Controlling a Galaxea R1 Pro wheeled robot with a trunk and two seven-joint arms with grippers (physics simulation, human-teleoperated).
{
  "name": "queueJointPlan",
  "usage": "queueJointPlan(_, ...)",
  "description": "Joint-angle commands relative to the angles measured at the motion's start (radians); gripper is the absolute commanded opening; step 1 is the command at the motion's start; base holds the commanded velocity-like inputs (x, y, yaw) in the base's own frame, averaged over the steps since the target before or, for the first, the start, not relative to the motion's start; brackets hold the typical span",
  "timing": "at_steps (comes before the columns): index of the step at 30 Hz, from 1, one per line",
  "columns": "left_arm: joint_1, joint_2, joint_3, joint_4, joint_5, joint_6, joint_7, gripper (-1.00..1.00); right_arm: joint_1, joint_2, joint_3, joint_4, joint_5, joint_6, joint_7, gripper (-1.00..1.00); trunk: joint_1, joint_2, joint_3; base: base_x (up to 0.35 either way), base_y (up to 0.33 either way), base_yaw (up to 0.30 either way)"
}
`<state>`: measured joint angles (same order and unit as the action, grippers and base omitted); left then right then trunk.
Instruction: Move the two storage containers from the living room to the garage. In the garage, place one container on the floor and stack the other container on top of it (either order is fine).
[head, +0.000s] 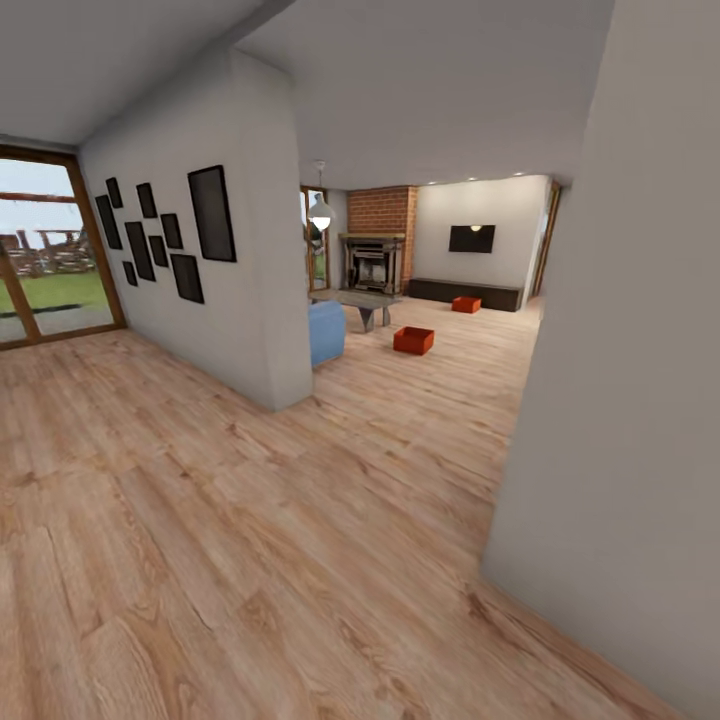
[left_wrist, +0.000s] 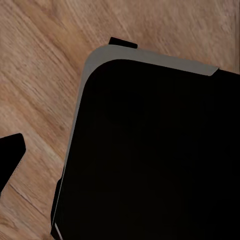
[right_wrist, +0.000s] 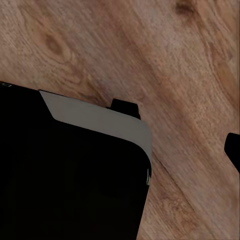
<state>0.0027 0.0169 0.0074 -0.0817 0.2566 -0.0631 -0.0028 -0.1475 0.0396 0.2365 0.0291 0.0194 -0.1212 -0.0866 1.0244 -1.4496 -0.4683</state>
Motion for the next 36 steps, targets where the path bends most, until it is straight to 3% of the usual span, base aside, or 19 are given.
queueJointPlan(1,0.000,0.000,0.000,-0.001,0.004,-0.002,0.000,1.00,-0.001,0.000,0.004,0.003,0.003,-0.010,-0.004,1.00,0.001,0.000,-0.001,0.323,0.000,0.001)
queueJointPlan(24,0.000,0.002,0.000,0.000,0.005,0.002,0.001,1.00,-0.001,0.004,0.016,0.003,0.016,-0.031,0.002,1.00,0.001,0.000,-0.001,0.323,0.000,0.000)
queueJointPlan(36,0.000,0.001,0.000,0.000,0.004,-0.003,0.001,1.00,-0.001,0.004,0.006,0.003,0.004,-0.035,-0.001,1.00,0.001,0.000,-0.001,0.323,0.013,0.000)
